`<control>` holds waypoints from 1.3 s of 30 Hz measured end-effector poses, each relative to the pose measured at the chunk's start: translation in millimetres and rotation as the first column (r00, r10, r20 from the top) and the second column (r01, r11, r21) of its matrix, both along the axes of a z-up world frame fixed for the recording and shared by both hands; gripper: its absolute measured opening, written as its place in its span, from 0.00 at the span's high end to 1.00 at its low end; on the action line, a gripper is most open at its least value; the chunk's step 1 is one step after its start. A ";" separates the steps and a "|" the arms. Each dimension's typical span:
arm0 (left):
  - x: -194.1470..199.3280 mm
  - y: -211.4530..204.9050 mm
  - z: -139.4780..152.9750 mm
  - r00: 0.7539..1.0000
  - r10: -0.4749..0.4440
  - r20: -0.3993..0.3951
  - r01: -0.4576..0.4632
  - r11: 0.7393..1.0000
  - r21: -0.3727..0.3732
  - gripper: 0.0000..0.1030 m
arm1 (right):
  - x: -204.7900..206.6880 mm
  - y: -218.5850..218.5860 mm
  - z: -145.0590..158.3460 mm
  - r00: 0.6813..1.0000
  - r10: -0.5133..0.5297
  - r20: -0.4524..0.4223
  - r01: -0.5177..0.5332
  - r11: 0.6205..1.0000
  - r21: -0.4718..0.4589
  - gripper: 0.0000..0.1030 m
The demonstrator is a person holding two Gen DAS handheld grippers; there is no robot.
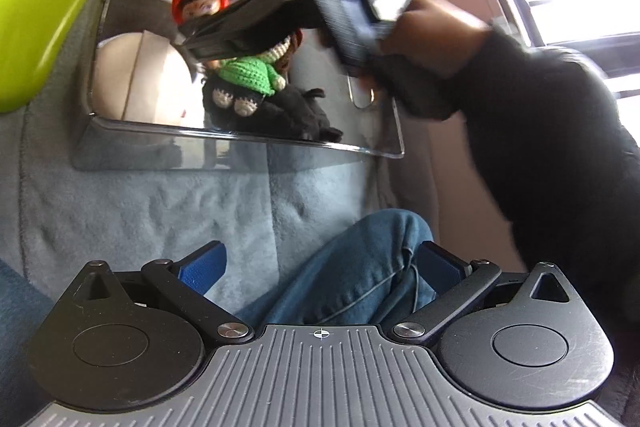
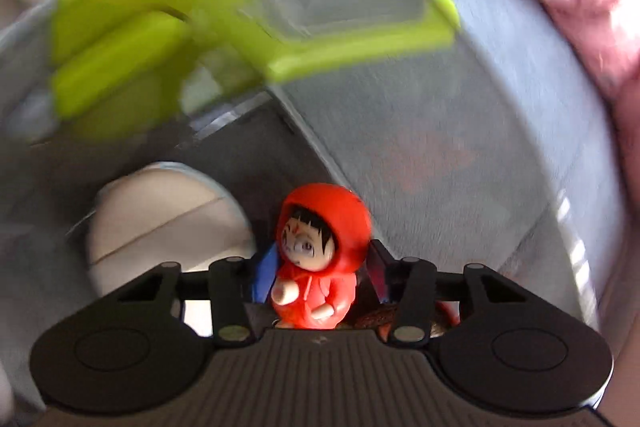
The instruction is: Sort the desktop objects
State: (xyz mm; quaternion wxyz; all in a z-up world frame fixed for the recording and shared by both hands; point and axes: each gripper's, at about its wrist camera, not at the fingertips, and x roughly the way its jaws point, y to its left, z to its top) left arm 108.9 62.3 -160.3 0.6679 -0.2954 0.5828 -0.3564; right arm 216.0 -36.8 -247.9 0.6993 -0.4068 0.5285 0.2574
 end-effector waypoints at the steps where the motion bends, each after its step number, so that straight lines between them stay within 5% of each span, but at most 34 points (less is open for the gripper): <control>1: 0.7 -3.1 -0.5 1.000 -0.008 -0.001 0.008 1.000 0.003 0.00 | -5.1 2.8 5.9 0.997 0.071 0.020 -0.070 0.997 -0.018 0.51; 4: -1.8 -9.4 1.9 0.999 -0.034 0.006 0.034 0.999 0.014 0.00 | -24.4 14.2 11.1 0.939 0.336 0.068 -0.323 0.934 -0.151 0.53; 10: -5.0 -9.4 8.3 0.999 -0.034 0.022 0.033 0.999 0.024 0.00 | -31.5 26.7 -11.0 0.816 0.577 -0.008 -0.561 0.789 -0.250 0.53; 14: -5.4 -10.2 6.7 0.999 -0.038 0.014 0.037 0.999 0.032 0.00 | -26.3 22.1 -15.3 0.827 0.561 0.015 -0.541 0.804 -0.248 0.43; 16: -5.1 -10.3 5.4 0.999 -0.036 0.010 0.036 0.999 0.030 0.00 | -27.9 12.5 4.9 0.857 0.514 0.017 -0.503 0.845 -0.183 0.21; 18: -4.8 -10.1 4.1 0.999 -0.035 0.005 0.034 0.999 0.024 0.00 | -21.7 0.8 29.6 0.911 0.412 0.019 -0.409 0.908 -0.089 0.12; 20: -3.3 -13.2 2.3 0.999 -0.037 -0.001 0.037 0.999 0.020 0.00 | -3.6 -23.6 52.8 0.983 0.185 -0.003 -0.185 0.983 0.013 0.11; 22: -2.3 -17.5 1.0 0.999 -0.043 -0.005 0.043 0.999 0.019 0.00 | 15.9 -51.3 61.7 0.996 -0.078 -0.046 0.080 0.996 0.040 0.22; 25: -4.4 -25.4 2.2 0.998 -0.067 0.000 0.067 0.997 0.027 0.00 | 31.8 -87.9 53.5 0.924 -0.362 -0.122 0.360 0.932 -0.036 0.33; 30: -6.9 -24.3 3.2 0.998 -0.065 0.001 0.065 0.997 0.037 0.00 | 34.5 -117.7 31.8 0.749 -0.654 -0.110 0.659 0.752 0.011 0.17; 32: -7.0 -20.5 2.4 0.999 -0.050 -0.005 0.050 0.998 0.040 0.00 | 32.7 -106.8 23.6 0.759 -0.651 -0.019 0.651 0.759 0.015 0.12; 34: -7.8 -15.9 2.1 0.999 -0.040 -0.004 0.040 0.998 0.040 0.00 | 26.1 -90.7 14.4 0.823 -0.567 0.024 0.567 0.821 -0.058 0.17; 37: -7.6 -10.2 -0.9 1.000 -0.027 -0.008 0.027 0.999 0.028 0.00 | 13.4 -68.9 7.2 0.908 -0.418 0.023 0.416 0.894 -0.169 0.26; 39: -5.0 -10.7 -4.1 1.000 -0.020 -0.015 0.021 1.000 0.023 0.00 | 9.0 -66.1 16.8 0.914 -0.401 -0.059 0.384 0.904 -0.189 0.15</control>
